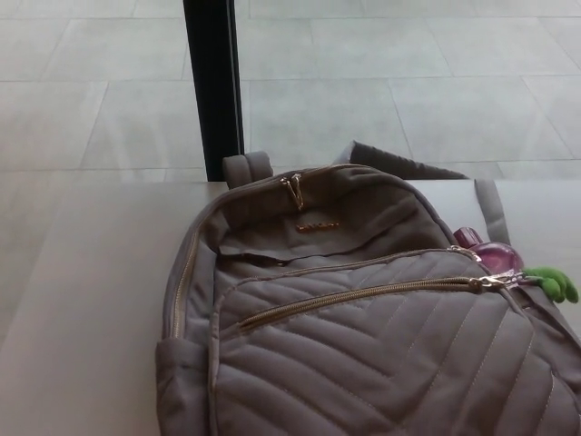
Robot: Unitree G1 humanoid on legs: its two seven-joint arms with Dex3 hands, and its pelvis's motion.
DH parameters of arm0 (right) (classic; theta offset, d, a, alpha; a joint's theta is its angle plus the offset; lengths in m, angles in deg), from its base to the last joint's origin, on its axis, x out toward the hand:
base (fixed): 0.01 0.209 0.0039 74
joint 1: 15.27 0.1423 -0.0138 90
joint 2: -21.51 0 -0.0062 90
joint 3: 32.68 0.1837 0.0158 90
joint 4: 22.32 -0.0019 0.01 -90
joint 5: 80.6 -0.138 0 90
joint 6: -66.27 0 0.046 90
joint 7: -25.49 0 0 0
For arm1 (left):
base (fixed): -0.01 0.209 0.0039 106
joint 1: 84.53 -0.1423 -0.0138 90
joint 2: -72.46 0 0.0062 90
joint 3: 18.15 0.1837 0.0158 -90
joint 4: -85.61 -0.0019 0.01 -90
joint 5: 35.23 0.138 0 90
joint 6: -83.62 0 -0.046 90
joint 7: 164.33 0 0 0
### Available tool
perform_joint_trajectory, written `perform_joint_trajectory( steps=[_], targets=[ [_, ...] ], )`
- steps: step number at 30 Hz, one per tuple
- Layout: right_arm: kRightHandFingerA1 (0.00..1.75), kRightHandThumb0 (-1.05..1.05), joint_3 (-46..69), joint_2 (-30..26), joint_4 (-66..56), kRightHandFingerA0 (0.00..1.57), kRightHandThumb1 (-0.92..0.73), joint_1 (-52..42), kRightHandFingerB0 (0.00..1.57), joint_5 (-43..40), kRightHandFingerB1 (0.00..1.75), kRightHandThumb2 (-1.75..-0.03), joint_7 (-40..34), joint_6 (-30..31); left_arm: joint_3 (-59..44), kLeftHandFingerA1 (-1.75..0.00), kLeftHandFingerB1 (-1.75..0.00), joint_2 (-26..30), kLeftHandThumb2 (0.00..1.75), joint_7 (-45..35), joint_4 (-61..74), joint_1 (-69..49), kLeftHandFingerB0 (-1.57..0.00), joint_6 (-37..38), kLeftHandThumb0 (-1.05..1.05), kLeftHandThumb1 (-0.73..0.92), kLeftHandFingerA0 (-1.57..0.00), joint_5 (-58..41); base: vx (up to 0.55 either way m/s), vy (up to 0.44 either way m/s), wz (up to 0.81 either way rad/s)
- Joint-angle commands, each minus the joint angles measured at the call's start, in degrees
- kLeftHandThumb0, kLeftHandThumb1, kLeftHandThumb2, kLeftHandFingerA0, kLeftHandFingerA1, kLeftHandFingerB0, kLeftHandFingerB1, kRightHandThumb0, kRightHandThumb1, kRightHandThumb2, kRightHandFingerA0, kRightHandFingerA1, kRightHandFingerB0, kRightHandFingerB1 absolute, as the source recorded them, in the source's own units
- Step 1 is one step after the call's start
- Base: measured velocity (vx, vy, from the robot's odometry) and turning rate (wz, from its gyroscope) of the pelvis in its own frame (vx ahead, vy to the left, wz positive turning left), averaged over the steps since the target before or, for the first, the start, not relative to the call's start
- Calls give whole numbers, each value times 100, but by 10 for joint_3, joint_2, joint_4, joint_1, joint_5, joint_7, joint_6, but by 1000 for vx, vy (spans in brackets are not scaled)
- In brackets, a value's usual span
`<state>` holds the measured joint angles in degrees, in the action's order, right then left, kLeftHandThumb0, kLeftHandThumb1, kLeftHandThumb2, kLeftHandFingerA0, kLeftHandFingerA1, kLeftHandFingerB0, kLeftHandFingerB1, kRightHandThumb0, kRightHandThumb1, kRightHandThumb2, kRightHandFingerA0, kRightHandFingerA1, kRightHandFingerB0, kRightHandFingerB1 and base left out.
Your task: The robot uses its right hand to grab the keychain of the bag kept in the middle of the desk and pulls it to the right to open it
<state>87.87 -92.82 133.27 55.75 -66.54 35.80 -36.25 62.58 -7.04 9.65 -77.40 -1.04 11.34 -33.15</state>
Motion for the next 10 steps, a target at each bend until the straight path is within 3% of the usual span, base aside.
perform_joint_trajectory(
  steps=[1, 2, 3, 5, 6, 8, 9, 10],
  targets=[
    [83, -37, -22, -17, 17, 94, -63, 2, 47, -30, 51, -59, -22, -25, 4, -84, -66, 10, 120, 5, -1, -4, -61, -17, -65, 76, -79, 6, 0, 0, 0],
    [83, -37, -23, -17, 19, 94, -63, 2, 47, -33, 51, -59, -22, -27, 6, -84, -66, 11, 120, 5, -1, -3, -61, -19, -65, 76, -79, 8, 0, 0, 0],
    [82, -37, -29, -20, 20, 93, -63, 0, 47, -35, 53, -58, -24, -31, 8, -82, -56, 11, 75, 5, 0, -5, -71, -15, -78, 92, -80, 9, 0, 0, 0],
    [82, -37, -37, -22, 29, 94, -63, 6, 47, -39, 51, -59, -26, -28, 8, -82, -55, 11, 75, 6, 2, -5, -70, -17, -77, 92, -79, 7, 0, 0, 0],
    [83, -37, -40, -23, 31, 94, -63, 7, 48, -42, 51, -59, -27, -30, 6, -84, -67, 10, 120, 2, 0, -4, -63, -22, -70, 78, -80, 3, 0, 0, 0],
    [80, -38, -51, -24, 38, 92, -63, 7, 48, -42, 50, -58, -31, -38, -1, -85, -66, 8, 120, -5, -4, -6, -61, -18, -71, 78, -80, -4, 0, 0, 0],
    [83, -40, -57, -25, 35, 92, -64, 5, 49, -41, 53, -59, -32, -41, -2, -84, -55, 8, 74, -9, -4, -6, -66, -16, -79, 92, -80, -5, 0, 0, 0],
    [83, -40, -57, -25, 35, 92, -64, 5, 49, -41, 53, -59, -32, -41, -2, -84, -55, 8, 74, -9, -4, -6, -66, -16, -79, 92, -80, -5, 0, 0, 0]
  ],
)
